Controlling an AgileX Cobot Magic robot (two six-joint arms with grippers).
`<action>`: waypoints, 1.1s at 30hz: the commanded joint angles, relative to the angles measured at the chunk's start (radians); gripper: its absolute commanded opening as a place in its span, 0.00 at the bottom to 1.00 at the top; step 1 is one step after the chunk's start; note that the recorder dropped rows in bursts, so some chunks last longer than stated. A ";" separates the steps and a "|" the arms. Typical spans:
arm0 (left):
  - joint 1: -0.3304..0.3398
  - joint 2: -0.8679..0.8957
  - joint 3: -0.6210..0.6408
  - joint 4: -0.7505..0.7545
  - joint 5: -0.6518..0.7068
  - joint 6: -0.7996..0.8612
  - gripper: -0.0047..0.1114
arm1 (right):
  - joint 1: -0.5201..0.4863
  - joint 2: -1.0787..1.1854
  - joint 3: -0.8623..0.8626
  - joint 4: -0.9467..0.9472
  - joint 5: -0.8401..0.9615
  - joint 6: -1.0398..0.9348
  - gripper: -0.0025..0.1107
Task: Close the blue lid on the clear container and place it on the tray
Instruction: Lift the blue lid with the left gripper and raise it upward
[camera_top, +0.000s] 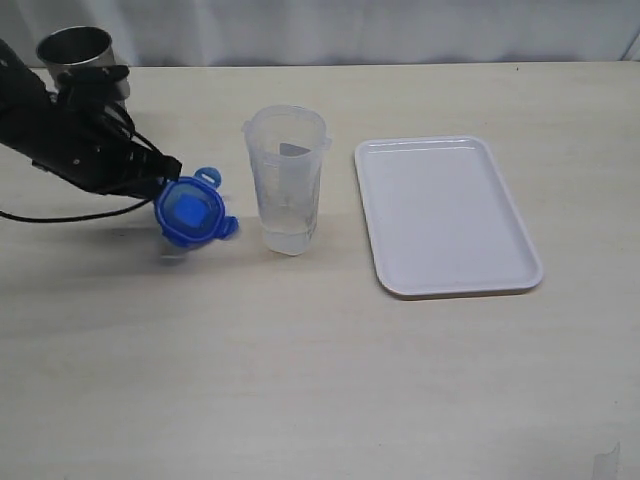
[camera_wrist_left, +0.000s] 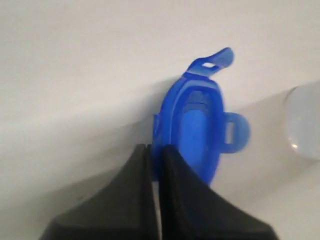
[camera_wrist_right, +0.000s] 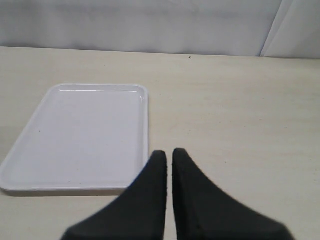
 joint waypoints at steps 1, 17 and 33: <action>-0.002 -0.105 -0.003 0.007 -0.021 -0.002 0.04 | -0.006 -0.005 0.002 0.005 -0.005 -0.001 0.06; -0.190 -0.273 -0.003 0.608 -0.266 -0.471 0.04 | -0.006 -0.005 0.002 0.005 -0.005 -0.001 0.06; -0.270 -0.273 -0.039 1.426 -0.379 -0.839 0.04 | -0.006 -0.005 0.002 0.005 -0.005 -0.001 0.06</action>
